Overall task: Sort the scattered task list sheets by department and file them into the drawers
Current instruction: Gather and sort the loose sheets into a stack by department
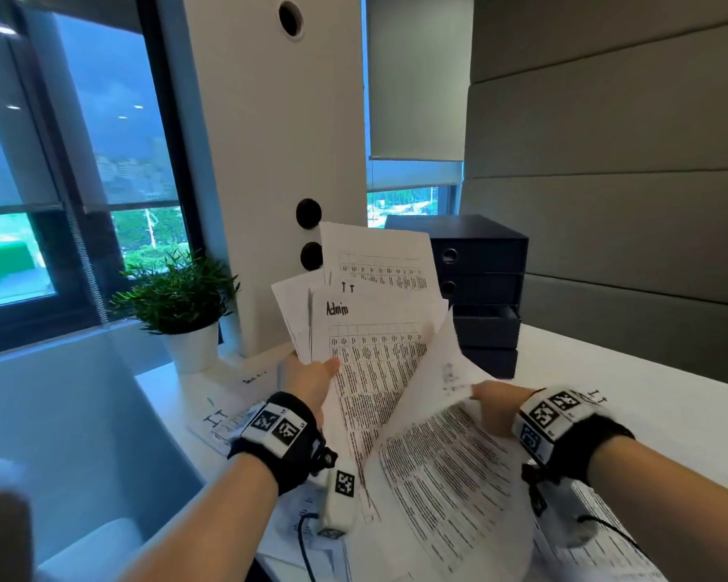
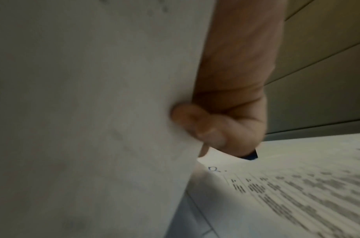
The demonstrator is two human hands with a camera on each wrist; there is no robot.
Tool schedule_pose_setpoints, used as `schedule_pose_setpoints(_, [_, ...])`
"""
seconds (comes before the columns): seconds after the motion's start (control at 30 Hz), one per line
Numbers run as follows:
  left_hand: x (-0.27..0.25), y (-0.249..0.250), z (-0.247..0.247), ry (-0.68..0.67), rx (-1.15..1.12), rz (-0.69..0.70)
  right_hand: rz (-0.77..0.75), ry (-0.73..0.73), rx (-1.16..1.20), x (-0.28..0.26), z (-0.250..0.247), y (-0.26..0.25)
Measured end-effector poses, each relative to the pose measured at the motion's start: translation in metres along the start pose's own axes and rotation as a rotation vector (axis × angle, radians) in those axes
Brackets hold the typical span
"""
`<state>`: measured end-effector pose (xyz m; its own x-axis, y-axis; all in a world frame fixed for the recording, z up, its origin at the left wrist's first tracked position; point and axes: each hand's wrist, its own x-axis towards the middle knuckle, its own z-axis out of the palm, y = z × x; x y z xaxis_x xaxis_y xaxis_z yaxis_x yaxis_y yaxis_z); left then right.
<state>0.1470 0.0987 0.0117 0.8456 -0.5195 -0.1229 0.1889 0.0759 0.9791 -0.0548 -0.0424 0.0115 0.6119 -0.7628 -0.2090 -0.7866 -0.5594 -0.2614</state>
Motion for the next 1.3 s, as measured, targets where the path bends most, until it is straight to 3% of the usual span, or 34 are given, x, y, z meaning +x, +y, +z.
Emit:
schedule_pose_setpoints(0.13, [0.001, -0.002, -0.002, -0.031, -0.023, 0.026, -0.033, 0.011, -0.084, -0.006, -0.013, -0.007])
schedule_pose_setpoints(0.23, [0.000, -0.002, -0.003, -0.022, -0.010, 0.037, 0.031, 0.052, 0.015, -0.007, -0.024, -0.015])
schedule_pose_setpoints(0.33, [-0.002, -0.002, -0.002, -0.016, -0.032, 0.051, -0.003, 0.091, 0.089, -0.014, -0.034, -0.026])
schedule_pose_setpoints(0.63, [-0.011, 0.004, 0.004, -0.158, -0.152, 0.007, -0.043, 0.140, 0.155, -0.005, -0.024, -0.035])
schedule_pose_setpoints(0.7, [-0.014, 0.003, 0.004, -0.173, -0.077, 0.018, -0.051, 0.134, 0.148, 0.002, -0.015, -0.032])
schedule_pose_setpoints(0.77, [-0.015, 0.000, 0.006, -0.109, 0.070, 0.113, -0.075, 0.129, 0.178, 0.008, -0.007, -0.027])
schedule_pose_setpoints(0.9, [-0.012, 0.001, 0.005, -0.007, 0.065, 0.164, 0.015, 0.140, 0.359, 0.015, -0.003, -0.006])
schedule_pose_setpoints(1.0, [-0.007, 0.011, -0.003, -0.060, -0.004, 0.175, 0.054, 0.235, 0.525, 0.015, -0.018, 0.013])
schedule_pose_setpoints(1.17, [-0.026, 0.041, 0.001, -0.174, -0.043, 0.353, -0.151, 0.296, 1.110, -0.010, -0.061, 0.012])
schedule_pose_setpoints(1.3, [-0.056, 0.064, 0.021, -0.080, -0.003, 0.591, -0.348, 0.492, 1.202, -0.041, -0.087, -0.005])
